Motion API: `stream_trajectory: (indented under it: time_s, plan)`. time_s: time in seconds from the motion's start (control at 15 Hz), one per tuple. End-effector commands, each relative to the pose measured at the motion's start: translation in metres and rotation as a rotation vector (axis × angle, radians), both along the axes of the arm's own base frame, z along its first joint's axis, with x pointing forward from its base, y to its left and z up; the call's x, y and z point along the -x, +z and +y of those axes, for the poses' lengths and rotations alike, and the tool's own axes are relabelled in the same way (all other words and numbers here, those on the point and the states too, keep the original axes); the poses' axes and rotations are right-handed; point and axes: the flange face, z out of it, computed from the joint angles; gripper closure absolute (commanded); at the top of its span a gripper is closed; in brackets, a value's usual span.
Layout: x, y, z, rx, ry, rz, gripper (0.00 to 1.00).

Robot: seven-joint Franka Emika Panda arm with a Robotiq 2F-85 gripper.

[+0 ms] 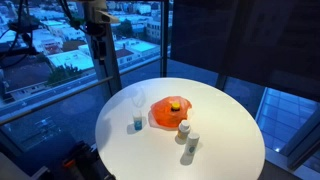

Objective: Put the blue and white container inside the orange plastic bag

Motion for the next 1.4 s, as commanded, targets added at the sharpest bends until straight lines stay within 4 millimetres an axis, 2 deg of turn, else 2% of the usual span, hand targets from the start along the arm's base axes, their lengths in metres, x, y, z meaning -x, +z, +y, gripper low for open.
stream_trajectory:
  time_s: [0.0,0.27,0.67,1.07,1.33]
  plan:
    - [0.000,0.001,0.000,0.000,0.000,0.000,0.00]
    - [0.000,0.001,0.000,0.000,0.000,0.000,0.00]
    - [-0.026,-0.001,-0.015,0.046,-0.052,-0.045,0.00]
    - [-0.036,-0.023,-0.036,0.120,-0.173,-0.099,0.00]
    - [-0.037,-0.044,-0.057,0.168,-0.284,-0.119,0.00]
